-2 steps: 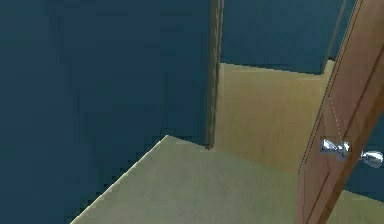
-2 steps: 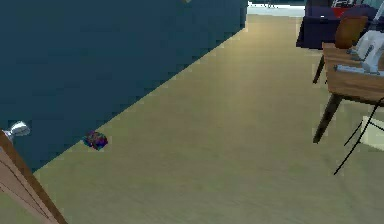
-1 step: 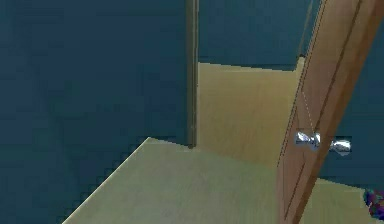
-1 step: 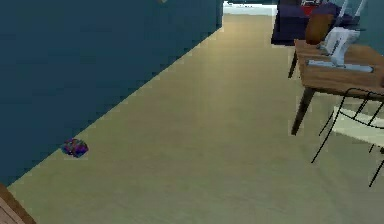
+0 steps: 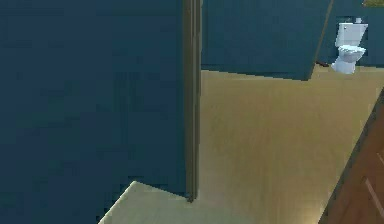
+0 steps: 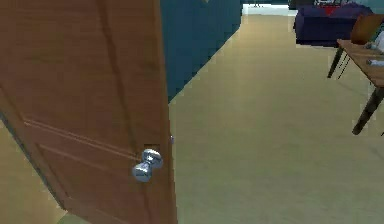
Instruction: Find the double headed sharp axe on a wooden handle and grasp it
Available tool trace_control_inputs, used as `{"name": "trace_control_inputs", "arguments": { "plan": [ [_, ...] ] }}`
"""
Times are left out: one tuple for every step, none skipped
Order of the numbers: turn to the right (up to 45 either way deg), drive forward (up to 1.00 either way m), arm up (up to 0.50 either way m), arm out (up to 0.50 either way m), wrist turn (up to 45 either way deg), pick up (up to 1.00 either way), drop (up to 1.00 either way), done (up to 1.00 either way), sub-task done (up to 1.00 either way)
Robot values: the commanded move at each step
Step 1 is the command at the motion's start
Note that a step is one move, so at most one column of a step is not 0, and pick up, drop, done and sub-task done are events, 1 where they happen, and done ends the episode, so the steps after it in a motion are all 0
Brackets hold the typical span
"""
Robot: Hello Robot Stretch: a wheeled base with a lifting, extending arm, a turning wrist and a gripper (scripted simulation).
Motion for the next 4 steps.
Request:
{"name": "trace_control_inputs", "arguments": {
  "plan": [
    [30.0,0.00,0.00,0.00,0.0,0.00,0.00,0.00,0.00],
    [0.0,0.05,0.00,0.00,0.0,0.00,0.00,0.00,0.00],
    [-3.0,0.00,0.00,0.00,0.0,0.00,0.00,0.00,0.00],
    [0.0,0.40,0.00,0.00,0.0,0.00,0.00,0.00,0.00]
  ]
}}
